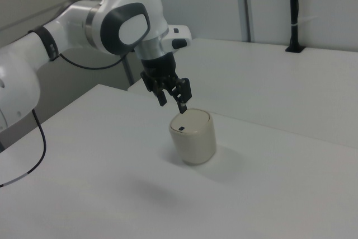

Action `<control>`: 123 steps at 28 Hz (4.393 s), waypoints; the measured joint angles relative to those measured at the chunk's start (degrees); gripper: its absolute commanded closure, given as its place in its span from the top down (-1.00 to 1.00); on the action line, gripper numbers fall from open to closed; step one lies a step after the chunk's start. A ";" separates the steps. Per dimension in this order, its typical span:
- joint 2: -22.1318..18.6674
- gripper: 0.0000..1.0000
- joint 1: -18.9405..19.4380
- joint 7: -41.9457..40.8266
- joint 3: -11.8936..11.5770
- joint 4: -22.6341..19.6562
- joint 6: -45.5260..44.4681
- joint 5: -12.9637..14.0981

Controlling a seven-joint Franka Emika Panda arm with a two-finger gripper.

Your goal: Open the trash can

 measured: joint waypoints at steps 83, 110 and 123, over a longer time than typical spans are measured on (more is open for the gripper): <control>14.55 -0.84 8.83 9.37 0.14 1.29 16.17 -8.38; 0.09 1.00 7.07 6.41 -3.45 2.10 -5.65 -7.49; -1.05 1.00 6.73 1.54 -6.06 2.08 -7.59 -7.49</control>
